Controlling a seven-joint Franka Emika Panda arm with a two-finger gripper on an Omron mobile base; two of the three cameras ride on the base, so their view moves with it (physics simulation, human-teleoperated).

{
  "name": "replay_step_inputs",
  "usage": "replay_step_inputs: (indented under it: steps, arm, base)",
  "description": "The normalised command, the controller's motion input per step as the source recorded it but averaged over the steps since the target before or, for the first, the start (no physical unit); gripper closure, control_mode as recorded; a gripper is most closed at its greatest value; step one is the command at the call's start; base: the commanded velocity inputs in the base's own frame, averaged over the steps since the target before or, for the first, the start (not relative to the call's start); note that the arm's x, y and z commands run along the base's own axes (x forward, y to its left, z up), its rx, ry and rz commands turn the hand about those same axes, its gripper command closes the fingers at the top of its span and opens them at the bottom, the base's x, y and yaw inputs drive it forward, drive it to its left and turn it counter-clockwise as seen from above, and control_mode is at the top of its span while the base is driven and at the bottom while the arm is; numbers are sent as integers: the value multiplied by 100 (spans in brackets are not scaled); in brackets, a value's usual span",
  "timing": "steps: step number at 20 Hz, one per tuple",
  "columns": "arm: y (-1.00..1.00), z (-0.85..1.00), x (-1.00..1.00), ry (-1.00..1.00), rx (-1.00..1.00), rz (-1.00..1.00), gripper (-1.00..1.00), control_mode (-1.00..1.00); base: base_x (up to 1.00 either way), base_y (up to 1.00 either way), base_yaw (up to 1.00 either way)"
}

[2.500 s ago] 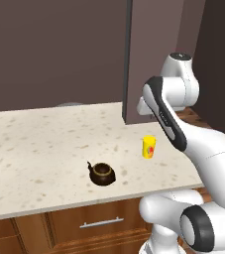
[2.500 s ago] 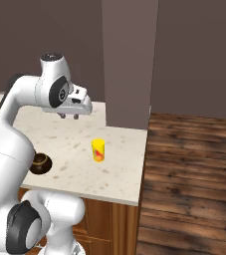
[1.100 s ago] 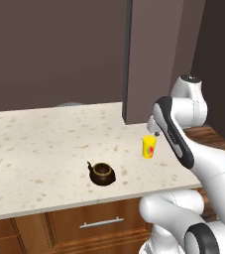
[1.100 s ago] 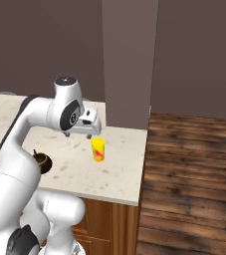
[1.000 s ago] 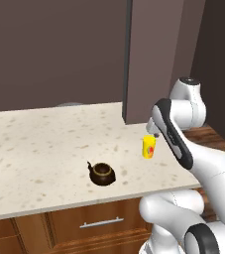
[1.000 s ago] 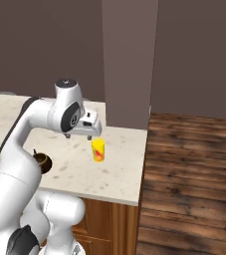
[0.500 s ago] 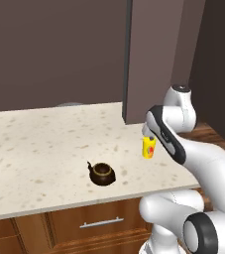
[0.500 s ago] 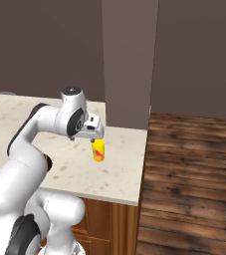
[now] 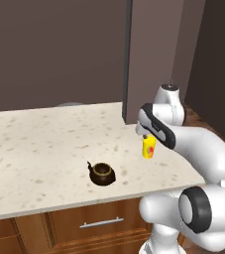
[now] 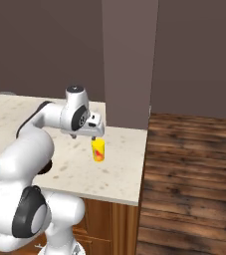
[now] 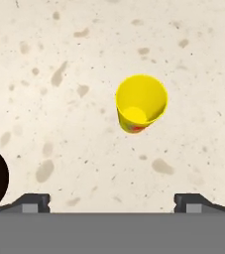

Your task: Pick the teapot and cup and place them in the sink. Then turn on the water.

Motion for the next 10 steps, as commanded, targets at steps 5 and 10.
replay_step_inputs:
  steps: [5, 10]
  arm:
    - [7, -23, 31, 1, 0, 0, -100, -100]
    - [0, -29, 28, 0, 0, 0, -100, -100]
  base:
    - [0, 0, 0]
    - [0, 0, 0]
